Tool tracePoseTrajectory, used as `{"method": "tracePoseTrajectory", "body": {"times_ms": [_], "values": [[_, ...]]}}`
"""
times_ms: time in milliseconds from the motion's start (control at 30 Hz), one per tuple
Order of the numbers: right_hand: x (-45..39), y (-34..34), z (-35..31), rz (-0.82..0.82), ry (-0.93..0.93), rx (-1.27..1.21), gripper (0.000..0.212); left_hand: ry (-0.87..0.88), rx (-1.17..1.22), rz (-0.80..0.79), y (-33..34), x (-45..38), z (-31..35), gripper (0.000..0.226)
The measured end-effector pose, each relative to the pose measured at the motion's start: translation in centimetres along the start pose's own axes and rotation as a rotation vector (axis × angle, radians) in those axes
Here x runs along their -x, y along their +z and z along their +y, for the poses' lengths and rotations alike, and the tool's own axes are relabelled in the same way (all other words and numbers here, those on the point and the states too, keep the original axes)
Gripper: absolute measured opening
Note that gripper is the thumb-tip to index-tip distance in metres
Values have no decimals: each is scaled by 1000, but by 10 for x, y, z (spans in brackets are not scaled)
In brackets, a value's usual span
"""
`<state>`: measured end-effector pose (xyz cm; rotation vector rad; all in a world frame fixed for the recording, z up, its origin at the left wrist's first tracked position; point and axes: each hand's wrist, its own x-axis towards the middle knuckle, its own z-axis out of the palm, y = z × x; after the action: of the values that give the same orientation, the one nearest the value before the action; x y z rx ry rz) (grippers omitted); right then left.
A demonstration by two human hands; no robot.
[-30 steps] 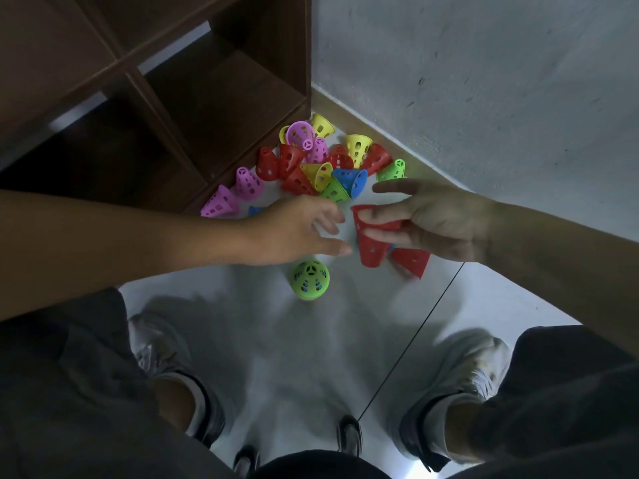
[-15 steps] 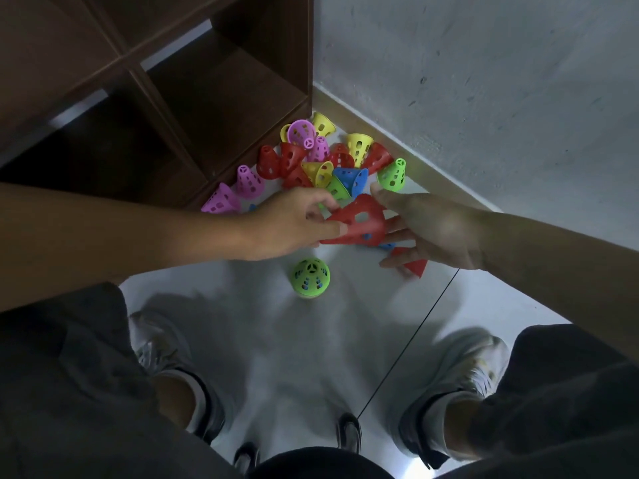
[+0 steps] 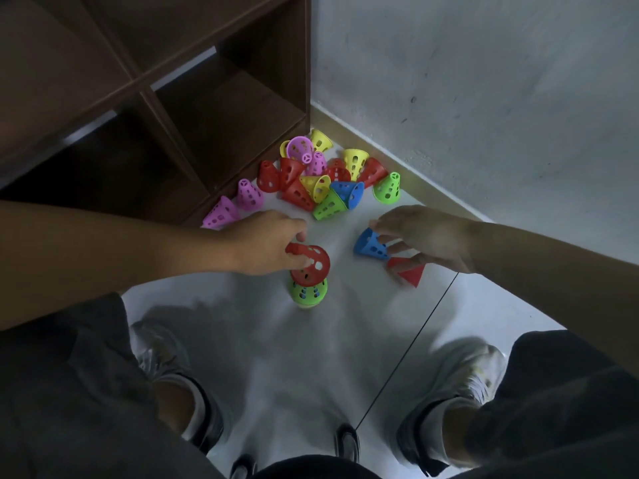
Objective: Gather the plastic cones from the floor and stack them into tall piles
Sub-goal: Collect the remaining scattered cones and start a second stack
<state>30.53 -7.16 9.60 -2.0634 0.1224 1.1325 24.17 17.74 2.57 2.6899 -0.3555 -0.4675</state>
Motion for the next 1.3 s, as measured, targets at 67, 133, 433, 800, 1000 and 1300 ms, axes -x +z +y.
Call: {"method": "tracePoseTrajectory", "body": {"times_ms": [67, 133, 433, 800, 1000, 1300], "values": [[3, -2, 1, 13, -16, 9, 44, -10, 0, -20, 1, 0, -1, 33], [6, -3, 5, 19, -26, 13, 44, -21, 15, -31, 1, 1, -2, 36], [9, -1, 22, 141, -76, 144, 45, -31, 54, 76, -26, 2, 16, 21], [-82, -20, 14, 349, -227, 452, 69, -72, -99, 34, -51, -49, -16, 35], [-155, -36, 13, 416, -259, 481, 90, -213, -48, 34, -49, -103, -49, 59], [-238, -45, -3, 368, -312, 374, 87, -338, -19, 15, -18, -164, -98, 79]]}}
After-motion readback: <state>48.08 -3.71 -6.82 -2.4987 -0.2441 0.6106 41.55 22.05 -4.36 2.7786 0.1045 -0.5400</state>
